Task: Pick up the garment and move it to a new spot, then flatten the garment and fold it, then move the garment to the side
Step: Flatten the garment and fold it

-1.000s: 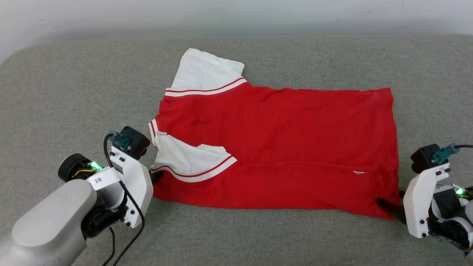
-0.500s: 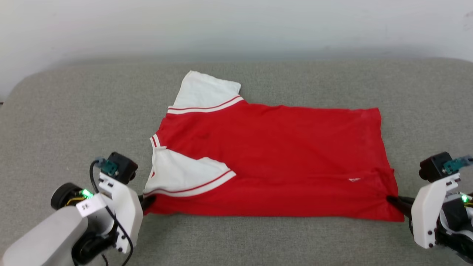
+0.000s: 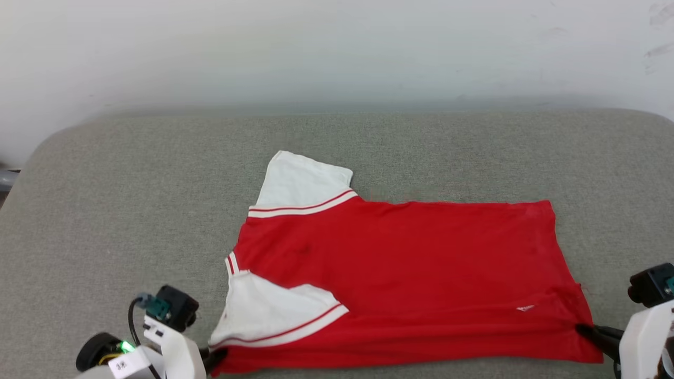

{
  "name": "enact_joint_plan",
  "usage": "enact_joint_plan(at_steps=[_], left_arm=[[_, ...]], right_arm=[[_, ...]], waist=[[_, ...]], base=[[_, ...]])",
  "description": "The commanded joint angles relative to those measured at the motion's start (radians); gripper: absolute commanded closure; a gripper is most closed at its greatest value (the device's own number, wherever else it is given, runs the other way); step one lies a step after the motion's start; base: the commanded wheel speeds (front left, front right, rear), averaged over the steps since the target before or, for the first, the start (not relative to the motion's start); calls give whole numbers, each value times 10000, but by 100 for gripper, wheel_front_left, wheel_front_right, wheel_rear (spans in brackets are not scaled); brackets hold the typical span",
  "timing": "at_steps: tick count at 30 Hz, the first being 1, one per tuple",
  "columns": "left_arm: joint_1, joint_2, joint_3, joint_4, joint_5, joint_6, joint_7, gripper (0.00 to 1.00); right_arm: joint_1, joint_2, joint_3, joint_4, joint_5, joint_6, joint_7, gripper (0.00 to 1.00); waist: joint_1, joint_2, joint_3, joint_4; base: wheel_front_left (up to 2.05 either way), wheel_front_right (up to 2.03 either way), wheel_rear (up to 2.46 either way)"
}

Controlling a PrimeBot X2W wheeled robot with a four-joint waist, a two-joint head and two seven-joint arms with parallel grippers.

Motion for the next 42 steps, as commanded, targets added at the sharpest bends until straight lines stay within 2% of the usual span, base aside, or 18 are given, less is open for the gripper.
enact_joint_plan(at_steps=[1,8,16,17,18,19,20,25,30,37,42], left_arm=[[207,92,-22,-57,-73,111,-33,100],[309,-190,-55,201,-128,258,-152,100],[186,-791,-197,1522,-235,-79,-261,100],[200,-819,-194,1631,-253,-86,-302,93],[192,-807,-163,1722,-215,-80,-392,45],[164,-787,-108,1771,-165,-55,-507,0],[173,-744,-68,1780,-186,-51,-583,0],[-56,-551,137,1816,74,-154,-1151,0],[-631,-278,649,1450,368,87,-1750,0],[-1828,-354,1245,1408,890,362,-2379,0],[-3182,-672,1488,1851,1228,190,-2473,0]], right_arm=[[223,-84,-215,-67,-25,-19,67,100],[529,488,-849,180,-315,-19,571,100],[209,1413,-753,1420,-639,-19,491,100],[198,1501,-721,1484,-631,-17,395,100],[200,1547,-715,1520,-637,-17,255,78],[208,1564,-753,1522,-674,-17,41,6],[218,1559,-810,1501,-718,-17,-165,0],[335,1601,-1192,1114,-1131,-16,-1455,0],[360,1934,-2034,441,-1993,-14,-2826,0],[427,2945,-3230,-723,-3400,-14,-4066,0],[687,3966,-3935,-1973,-4451,-14,-4517,0]], waist=[[0,0,14,-8],[0,0,369,-16],[0,0,651,19],[0,0,624,22],[0,0,583,24],[0,0,519,39],[0,0,457,40],[0,0,129,33],[0,0,-70,-65],[0,0,65,-264],[0,0,612,-545]], base=[[0,0,0],[0,0,0],[0,0,0],[0,0,0],[0,0,0],[0,0,0],[0,0,0],[0,0,0],[0,0,0],[0,0,0],[0,0,0]])
